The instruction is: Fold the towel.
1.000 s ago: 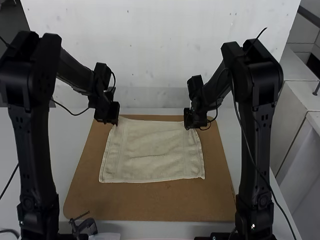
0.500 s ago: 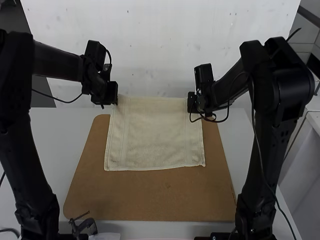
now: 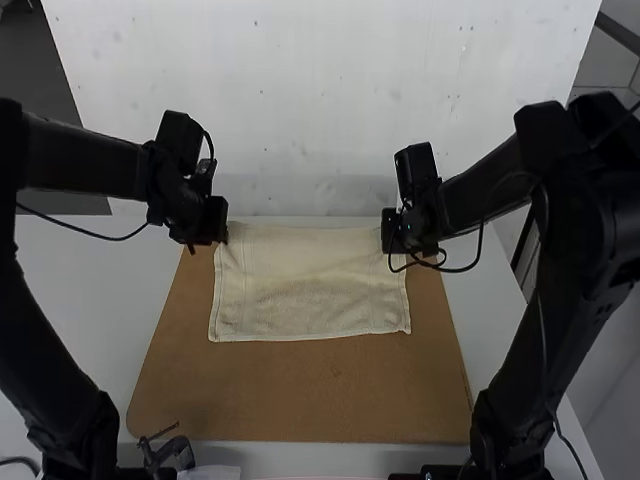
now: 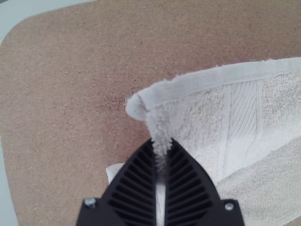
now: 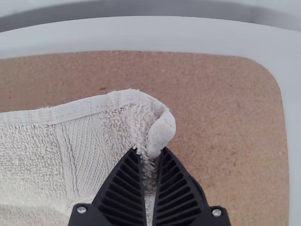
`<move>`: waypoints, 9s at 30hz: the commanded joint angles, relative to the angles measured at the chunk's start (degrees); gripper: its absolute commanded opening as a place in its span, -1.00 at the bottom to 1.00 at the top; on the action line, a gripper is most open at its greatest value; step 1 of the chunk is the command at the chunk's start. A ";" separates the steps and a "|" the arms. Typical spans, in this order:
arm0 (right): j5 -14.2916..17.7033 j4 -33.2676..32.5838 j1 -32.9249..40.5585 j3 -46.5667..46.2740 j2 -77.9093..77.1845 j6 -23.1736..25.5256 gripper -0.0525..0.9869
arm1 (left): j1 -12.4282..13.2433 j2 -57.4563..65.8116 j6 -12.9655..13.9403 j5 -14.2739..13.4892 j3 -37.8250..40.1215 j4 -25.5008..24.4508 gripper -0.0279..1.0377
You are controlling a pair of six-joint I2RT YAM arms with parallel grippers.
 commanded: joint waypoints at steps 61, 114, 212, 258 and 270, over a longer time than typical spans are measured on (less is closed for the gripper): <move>2.75 -7.15 4.73 -5.57 -3.27 -0.97 -0.86 | -7.19 4.44 0.77 -13.82 -4.58 -5.05 -0.91; -2.35 -22.97 -14.26 1.90 0.86 1.67 -0.85 | 3.36 -11.21 1.03 -10.48 -2.91 -5.93 0.94; 12.41 -35.89 25.47 24.57 17.12 16.52 -0.87 | 4.86 -12.96 2.00 -9.16 -3.97 1.54 0.92; 1.78 -18.14 -10.39 -4.17 -35.00 0.70 0.95 | 4.59 -23.25 3.67 -11.88 -8.01 3.12 0.92; 2.39 -17.08 -14.17 -15.77 -63.65 -0.88 0.95 | 2.48 -43.20 5.25 -12.85 -13.28 6.29 0.91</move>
